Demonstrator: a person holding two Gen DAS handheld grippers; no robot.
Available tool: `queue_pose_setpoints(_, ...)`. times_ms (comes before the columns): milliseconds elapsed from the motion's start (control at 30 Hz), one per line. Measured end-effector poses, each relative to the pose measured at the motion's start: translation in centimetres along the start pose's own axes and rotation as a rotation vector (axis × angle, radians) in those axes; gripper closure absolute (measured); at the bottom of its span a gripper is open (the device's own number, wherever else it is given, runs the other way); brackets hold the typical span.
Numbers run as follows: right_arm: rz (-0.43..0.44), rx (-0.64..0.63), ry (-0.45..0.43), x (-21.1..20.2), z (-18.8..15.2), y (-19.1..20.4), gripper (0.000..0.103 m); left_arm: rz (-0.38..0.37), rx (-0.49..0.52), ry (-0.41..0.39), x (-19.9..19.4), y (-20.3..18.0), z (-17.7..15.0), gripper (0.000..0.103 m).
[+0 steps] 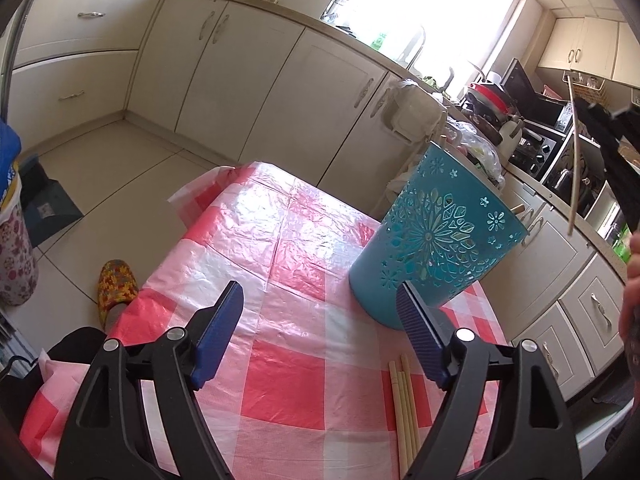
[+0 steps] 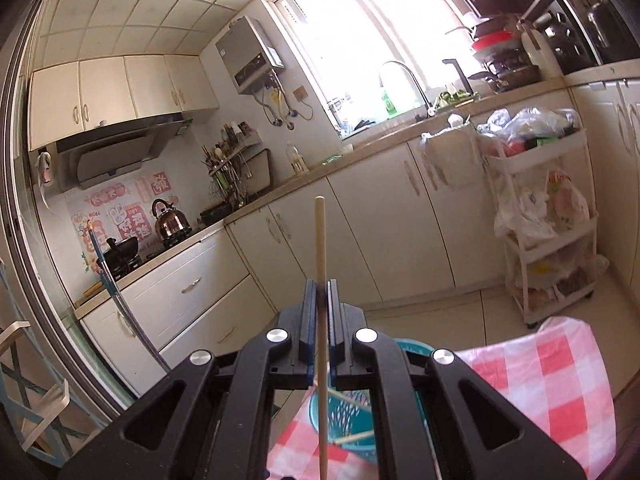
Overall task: Organize utensils
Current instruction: 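Lift the held stick with the right tool over the basket and open it, then lower the right tool to the loose sticks and close it on one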
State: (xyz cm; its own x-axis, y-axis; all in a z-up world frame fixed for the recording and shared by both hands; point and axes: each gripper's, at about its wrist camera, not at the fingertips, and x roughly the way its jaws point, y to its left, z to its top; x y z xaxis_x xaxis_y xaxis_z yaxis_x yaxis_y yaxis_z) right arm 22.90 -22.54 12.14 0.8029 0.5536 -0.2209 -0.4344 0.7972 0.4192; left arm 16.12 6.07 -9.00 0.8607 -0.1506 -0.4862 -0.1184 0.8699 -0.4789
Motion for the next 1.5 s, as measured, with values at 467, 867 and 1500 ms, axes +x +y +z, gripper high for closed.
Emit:
queue_pose_setpoints(467, -0.095, -0.022, 0.041, 3.3, 0.0, -2.1, 0.097, -0.012, -0.001, 0.009, 0.2, 0.0, 0.0, 0.028)
queue_pose_setpoints(867, -0.149, 0.089, 0.176, -1.3, -6.2, -6.6, 0.097, -0.007, -0.003, 0.013, 0.3, -0.1, 0.0, 0.027)
queue_pose_setpoints(1500, -0.213, -0.011, 0.598, -1.7, -22.5, -2.4, 0.094, 0.087, 0.084, 0.074, -1.9, -1.7, -1.6, 0.026)
